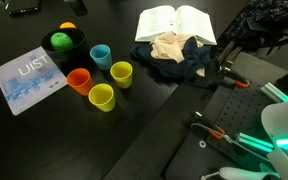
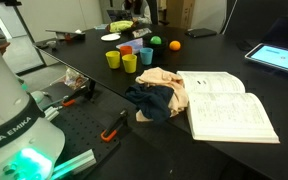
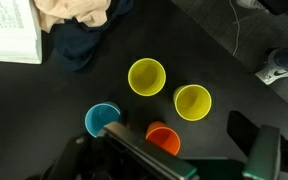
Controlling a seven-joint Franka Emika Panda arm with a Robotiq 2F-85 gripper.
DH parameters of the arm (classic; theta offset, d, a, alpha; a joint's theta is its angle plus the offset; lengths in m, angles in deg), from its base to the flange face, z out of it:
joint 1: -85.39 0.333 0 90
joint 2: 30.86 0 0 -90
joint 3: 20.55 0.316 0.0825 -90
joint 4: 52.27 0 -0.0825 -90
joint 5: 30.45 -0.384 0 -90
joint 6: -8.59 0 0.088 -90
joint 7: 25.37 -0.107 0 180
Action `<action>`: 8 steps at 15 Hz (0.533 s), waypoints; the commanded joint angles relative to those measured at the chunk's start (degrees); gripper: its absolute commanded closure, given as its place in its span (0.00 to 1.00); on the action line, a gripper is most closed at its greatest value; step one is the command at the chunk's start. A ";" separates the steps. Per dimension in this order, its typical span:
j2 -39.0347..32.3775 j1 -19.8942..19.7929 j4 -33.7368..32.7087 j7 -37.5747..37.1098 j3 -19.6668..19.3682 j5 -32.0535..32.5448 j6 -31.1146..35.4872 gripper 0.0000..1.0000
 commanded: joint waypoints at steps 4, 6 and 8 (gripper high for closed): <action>-8.37 0.03 -7.50 1.26 0.19 0.05 -2.79 0.00; -10.38 -0.05 -8.90 1.81 0.10 0.33 -4.19 0.00; -12.40 -0.17 -10.48 2.20 -0.08 0.61 -6.81 0.00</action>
